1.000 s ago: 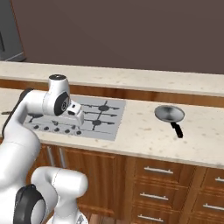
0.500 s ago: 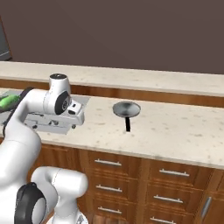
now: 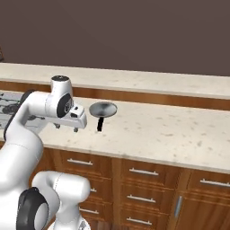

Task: Place both pans onto different burners. Then place the corn and the fish on different pans.

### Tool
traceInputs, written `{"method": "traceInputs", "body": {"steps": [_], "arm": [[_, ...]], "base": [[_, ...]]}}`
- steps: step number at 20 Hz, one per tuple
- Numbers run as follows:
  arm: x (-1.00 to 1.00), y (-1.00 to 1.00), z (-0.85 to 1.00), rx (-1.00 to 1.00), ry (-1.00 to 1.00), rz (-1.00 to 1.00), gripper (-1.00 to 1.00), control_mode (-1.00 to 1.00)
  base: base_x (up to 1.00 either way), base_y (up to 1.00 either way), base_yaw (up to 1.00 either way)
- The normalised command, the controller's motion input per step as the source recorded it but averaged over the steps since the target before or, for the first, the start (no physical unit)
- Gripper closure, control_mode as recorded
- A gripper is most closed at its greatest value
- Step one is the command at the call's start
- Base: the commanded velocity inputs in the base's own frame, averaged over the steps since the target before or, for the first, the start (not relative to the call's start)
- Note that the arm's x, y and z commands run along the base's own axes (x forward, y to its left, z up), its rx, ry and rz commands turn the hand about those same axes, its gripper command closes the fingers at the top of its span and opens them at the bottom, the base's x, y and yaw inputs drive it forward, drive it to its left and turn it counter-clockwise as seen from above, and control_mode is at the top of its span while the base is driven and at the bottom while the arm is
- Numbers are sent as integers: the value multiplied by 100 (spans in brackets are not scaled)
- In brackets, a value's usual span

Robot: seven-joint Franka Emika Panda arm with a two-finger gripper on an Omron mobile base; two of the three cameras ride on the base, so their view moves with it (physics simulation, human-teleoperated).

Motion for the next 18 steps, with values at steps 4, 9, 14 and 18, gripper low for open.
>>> {"method": "traceInputs", "body": {"steps": [4,9,14,18], "arm": [[0,0,0,0,0,0,-100,100],[0,0,0,0,0,0,-100,100],[0,0,0,0,0,0,-100,100],[0,0,0,0,0,0,-100,100]], "base": [[20,-40,0],[48,-24,0],[58,-21,0],[49,-26,0]]}}
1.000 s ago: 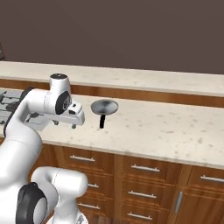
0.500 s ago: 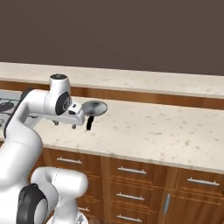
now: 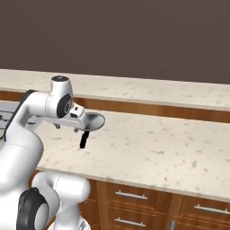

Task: Place both pans onto different burners. Then place the corn and the fish on different pans.

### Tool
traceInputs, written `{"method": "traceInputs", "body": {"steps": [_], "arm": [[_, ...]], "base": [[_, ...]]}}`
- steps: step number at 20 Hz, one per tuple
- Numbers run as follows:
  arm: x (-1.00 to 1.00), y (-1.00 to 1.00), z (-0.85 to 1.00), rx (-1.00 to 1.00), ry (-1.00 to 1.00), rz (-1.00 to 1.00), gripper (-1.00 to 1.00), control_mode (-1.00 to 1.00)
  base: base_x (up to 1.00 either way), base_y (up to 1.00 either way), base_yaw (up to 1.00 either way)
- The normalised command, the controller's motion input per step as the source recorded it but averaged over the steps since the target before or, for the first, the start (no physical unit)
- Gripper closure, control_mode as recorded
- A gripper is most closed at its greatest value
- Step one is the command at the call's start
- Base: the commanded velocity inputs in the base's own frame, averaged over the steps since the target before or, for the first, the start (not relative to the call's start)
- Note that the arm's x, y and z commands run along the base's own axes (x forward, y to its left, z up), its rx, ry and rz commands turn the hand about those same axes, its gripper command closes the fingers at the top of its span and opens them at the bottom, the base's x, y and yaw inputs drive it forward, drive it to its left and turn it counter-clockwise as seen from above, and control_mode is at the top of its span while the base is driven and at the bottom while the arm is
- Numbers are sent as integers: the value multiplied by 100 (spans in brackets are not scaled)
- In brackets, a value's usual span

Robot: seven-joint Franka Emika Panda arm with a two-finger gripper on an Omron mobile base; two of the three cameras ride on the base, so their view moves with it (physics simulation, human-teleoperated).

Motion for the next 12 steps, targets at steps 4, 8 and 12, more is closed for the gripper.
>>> {"method": "traceInputs", "body": {"steps": [4,8,12], "arm": [[0,0,0,0,0,0,-100,100],[15,-10,0,0,0,0,-100,-100],[30,-27,-18,0,0,0,-100,-100]], "base": [[41,-27,0],[13,-13,0],[0,0,0]]}}
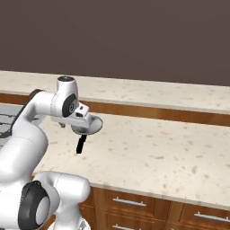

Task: Place both pans onto different burners. Then place the corn and the fish on different pans.

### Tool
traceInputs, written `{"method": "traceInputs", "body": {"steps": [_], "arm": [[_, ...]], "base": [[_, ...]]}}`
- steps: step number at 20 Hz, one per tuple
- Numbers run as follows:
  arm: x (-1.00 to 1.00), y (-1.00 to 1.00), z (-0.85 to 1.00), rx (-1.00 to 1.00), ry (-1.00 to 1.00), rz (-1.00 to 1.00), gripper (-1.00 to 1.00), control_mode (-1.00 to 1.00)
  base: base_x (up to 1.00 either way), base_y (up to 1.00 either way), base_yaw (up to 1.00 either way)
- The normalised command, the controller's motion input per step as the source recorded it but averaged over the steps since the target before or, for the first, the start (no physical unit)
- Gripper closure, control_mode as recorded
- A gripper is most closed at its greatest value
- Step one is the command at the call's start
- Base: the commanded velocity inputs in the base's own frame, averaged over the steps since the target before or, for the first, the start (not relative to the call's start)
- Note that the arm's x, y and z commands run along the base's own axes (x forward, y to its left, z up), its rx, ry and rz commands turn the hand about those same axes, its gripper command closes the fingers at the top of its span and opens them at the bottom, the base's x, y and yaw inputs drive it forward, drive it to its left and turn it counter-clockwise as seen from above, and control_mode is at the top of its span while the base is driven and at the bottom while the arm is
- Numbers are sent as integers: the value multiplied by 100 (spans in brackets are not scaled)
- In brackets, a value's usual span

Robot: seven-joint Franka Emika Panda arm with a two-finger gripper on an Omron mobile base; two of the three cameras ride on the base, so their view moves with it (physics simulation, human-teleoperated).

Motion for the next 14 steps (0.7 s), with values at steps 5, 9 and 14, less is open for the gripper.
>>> {"method": "traceInputs", "body": {"steps": [5,9,14], "arm": [[34,-22,-38,0,0,1,-100,-100],[21,-8,-45,0,0,2,-100,-100],[15,0,-42,0,0,4,-100,-100]], "base": [[0,0,0],[0,0,0],[0,0,0]]}}
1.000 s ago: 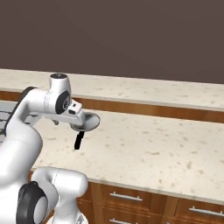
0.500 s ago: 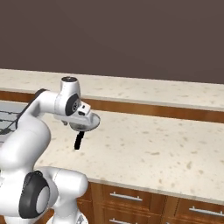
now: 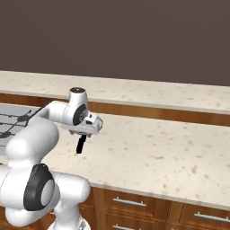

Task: Place both pans onto different burners. Then place the corn and the fish on different pans.

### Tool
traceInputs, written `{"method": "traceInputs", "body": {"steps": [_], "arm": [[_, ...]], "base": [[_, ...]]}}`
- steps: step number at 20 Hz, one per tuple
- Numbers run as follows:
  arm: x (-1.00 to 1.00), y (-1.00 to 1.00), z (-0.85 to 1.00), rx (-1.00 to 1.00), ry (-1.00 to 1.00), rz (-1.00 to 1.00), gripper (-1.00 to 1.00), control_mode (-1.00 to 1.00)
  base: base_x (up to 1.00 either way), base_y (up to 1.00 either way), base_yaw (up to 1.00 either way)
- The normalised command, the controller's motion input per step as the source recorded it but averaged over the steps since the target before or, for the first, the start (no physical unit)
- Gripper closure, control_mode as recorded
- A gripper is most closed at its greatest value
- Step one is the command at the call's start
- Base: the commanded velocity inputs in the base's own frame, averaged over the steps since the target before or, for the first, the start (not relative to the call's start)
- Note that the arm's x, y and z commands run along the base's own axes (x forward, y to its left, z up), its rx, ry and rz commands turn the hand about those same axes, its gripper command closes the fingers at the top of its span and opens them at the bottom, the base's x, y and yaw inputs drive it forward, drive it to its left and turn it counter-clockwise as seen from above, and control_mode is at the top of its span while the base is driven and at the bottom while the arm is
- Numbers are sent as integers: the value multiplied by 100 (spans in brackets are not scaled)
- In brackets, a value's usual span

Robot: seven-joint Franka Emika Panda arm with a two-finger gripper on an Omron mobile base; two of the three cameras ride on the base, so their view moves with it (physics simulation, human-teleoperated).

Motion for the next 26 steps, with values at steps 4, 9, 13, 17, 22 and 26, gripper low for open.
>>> {"method": "traceInputs", "body": {"steps": [4,9,13,17,22,26], "arm": [[1,0,-38,0,0,3,-100,-100],[0,1,-25,0,0,1,-100,-100],[0,6,-12,0,0,1,-100,-100],[3,13,-1,0,0,1,-100,-100],[13,17,0,0,0,0,-100,-100],[16,2,-7,0,0,3,-100,-100]], "base": [[0,0,0],[0,0,0],[0,0,0],[0,0,0],[0,0,0],[0,0,0]]}}
